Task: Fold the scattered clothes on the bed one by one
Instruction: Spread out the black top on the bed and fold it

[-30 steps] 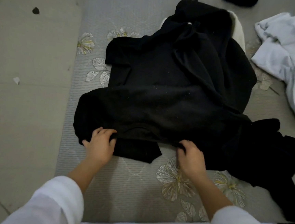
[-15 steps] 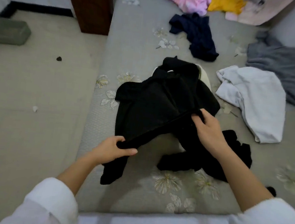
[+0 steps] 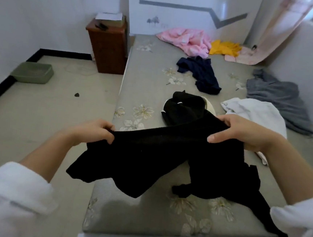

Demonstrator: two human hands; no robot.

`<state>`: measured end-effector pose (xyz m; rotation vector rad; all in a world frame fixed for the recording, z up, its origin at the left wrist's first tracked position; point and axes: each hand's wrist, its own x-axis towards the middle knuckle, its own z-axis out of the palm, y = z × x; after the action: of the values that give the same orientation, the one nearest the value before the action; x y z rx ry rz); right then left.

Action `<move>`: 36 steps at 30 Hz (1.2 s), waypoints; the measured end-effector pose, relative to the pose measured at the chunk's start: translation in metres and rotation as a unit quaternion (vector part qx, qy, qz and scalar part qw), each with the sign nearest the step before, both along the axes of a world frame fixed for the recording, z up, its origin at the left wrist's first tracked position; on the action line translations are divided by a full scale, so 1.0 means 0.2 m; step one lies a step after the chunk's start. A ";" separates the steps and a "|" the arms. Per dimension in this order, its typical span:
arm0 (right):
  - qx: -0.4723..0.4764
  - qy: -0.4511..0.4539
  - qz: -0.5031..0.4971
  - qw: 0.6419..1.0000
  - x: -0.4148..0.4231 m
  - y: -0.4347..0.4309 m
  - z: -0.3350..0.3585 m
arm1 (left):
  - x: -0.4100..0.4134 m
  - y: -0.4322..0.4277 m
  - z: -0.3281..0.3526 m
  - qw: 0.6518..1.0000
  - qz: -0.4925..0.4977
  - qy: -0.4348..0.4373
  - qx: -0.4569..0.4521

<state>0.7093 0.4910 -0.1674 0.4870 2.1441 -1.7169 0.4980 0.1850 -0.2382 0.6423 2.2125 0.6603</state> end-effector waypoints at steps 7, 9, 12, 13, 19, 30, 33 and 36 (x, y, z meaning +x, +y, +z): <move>0.217 -0.050 0.016 0.975 -0.05 0.01 0.19 | -0.26 -0.17 0.35 0.999 -0.013 0.023 0.030; 0.396 -0.090 0.003 0.914 -0.14 0.06 0.10 | -0.35 -0.16 0.33 0.995 -0.040 0.081 -0.031; 0.550 -0.142 -0.018 0.823 -0.27 0.14 -0.09 | -0.46 -0.04 0.22 0.969 0.001 0.234 -0.085; 0.583 -0.142 -0.040 0.799 -0.30 0.17 -0.13 | -0.50 0.00 0.19 0.962 0.046 0.259 -0.068; 0.336 -0.018 -0.330 0.882 -0.47 0.25 -0.05 | -0.62 0.21 0.32 0.900 0.299 -0.024 0.318; 0.165 0.280 -0.441 0.837 -0.34 0.17 -0.07 | -0.46 0.06 0.22 0.812 0.288 0.110 0.495; 0.150 0.224 -0.441 0.856 -0.24 0.11 -0.27 | -0.38 -0.06 -0.03 0.838 0.305 0.050 0.451; 0.170 0.145 -0.420 0.879 -0.15 0.00 -0.49 | -0.32 -0.19 -0.30 0.893 0.278 0.019 0.354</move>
<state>0.6798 0.4906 -0.2659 1.5347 2.6954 -1.8774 0.4332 0.1466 -0.2980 0.3386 2.1639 1.8118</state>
